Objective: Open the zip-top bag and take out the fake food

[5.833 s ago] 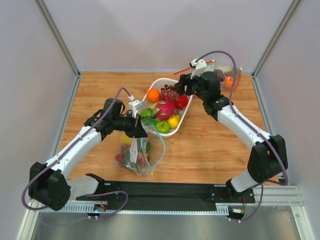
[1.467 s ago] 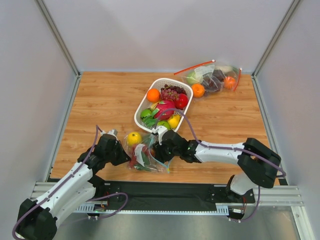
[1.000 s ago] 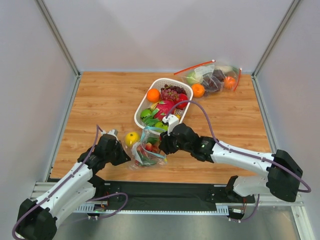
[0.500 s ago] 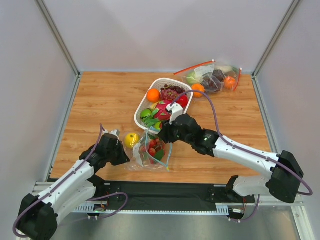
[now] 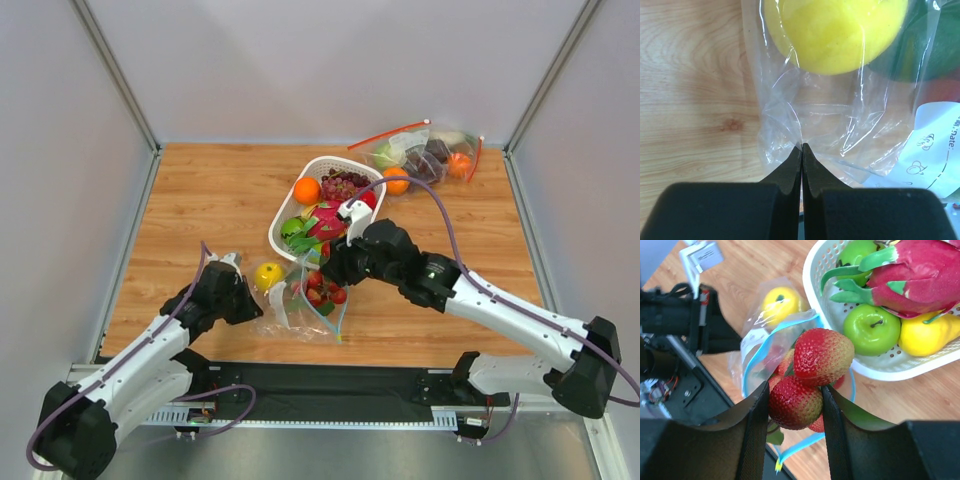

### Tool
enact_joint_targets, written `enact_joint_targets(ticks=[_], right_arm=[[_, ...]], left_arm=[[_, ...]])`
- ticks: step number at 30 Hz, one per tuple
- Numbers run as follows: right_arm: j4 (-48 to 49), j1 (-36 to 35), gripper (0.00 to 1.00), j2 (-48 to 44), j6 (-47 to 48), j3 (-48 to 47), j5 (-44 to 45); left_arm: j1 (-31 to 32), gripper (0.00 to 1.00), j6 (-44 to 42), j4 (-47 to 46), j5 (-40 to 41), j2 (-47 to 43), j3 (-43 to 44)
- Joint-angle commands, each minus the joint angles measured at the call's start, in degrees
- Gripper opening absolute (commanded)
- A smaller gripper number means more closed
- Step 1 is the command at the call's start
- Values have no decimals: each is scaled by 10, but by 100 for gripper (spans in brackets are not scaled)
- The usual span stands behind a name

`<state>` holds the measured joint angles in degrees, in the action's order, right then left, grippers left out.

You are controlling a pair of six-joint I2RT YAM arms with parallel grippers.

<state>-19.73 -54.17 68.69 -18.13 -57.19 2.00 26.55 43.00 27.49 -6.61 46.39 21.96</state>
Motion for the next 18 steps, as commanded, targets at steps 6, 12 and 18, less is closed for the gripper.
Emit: enact_joint_targets(ticks=[6,12,18], right_arm=[[-114,1,5,-61,38,-64,-75],[-188,2,5,-84,55,-100,-77],[-253,2,5,-94,71,-147,-92]], left_arm=[[-8,0,49,-113,-30,44,24],[-12,0,60,-145,-33,72,24],[-27,0,50,-132,-23,64,25]])
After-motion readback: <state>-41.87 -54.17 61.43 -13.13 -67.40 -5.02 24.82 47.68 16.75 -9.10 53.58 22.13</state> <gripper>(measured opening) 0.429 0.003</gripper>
